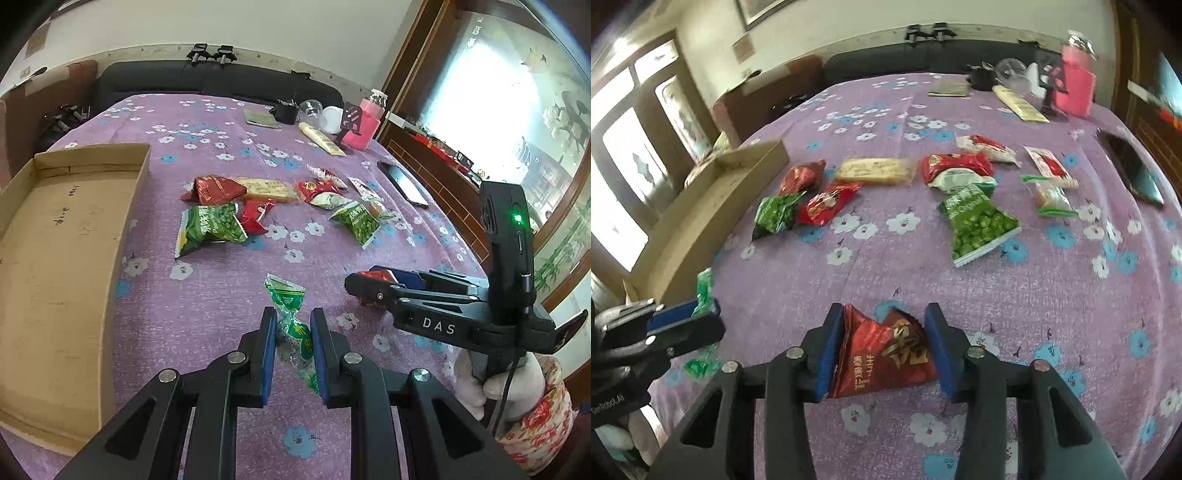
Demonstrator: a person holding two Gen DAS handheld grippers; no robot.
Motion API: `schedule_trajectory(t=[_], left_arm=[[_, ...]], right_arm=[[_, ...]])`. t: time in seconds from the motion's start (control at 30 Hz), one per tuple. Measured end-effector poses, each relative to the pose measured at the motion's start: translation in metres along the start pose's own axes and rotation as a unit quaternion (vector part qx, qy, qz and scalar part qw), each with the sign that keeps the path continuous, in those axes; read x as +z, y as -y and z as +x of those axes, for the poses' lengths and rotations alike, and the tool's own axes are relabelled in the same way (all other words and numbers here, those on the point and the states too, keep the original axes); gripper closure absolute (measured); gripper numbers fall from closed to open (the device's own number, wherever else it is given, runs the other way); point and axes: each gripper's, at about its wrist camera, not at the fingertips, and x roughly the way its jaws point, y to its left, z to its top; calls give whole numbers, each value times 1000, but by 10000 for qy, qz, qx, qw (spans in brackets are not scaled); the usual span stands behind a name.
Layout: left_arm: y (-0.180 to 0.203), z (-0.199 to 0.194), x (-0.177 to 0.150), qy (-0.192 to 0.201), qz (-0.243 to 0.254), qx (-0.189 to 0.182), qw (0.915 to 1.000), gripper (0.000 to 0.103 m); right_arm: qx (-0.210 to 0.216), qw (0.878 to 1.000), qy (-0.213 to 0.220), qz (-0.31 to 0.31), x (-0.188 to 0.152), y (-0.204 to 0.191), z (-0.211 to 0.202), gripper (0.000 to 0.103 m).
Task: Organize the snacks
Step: 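Carry both held snacks into the cardboard box and open both tools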
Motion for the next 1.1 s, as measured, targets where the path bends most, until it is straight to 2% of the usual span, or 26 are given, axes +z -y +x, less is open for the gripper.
schedule_trajectory(t=[0.13,0.23,0.37,0.53,0.67,0.87,1.0,1.1], left_arm=[[-5,-6,0,80,-53,-16,10000,85],[-8,-12,2,156,-97,-29,9998,85],[-17,-25,6,328,-186,6,9993,85],[-40,-47,11,616,-395,165,9972,85],[-70,-66,12,835,-637,454,9934,85],[-136,-94,2,1018,-1210,1216,9799,84],[-171,-103,-7,1016,-1478,1636,9701,84],[-189,-104,-14,978,-1588,1822,9654,84]], right_arm=[[-89,9999,19,-53,-3,-5,-6,72],[-54,9999,111,22,-3,-5,-13,73],[60,9996,259,26,3,-13,-27,74],[355,9983,421,-191,20,-46,-41,74],[706,9953,446,-485,37,-88,-42,74],[1276,9872,175,-944,54,-169,-16,74],[1428,9824,-157,-1191,56,-220,19,74],[1433,9807,-364,-1278,54,-244,42,74]])
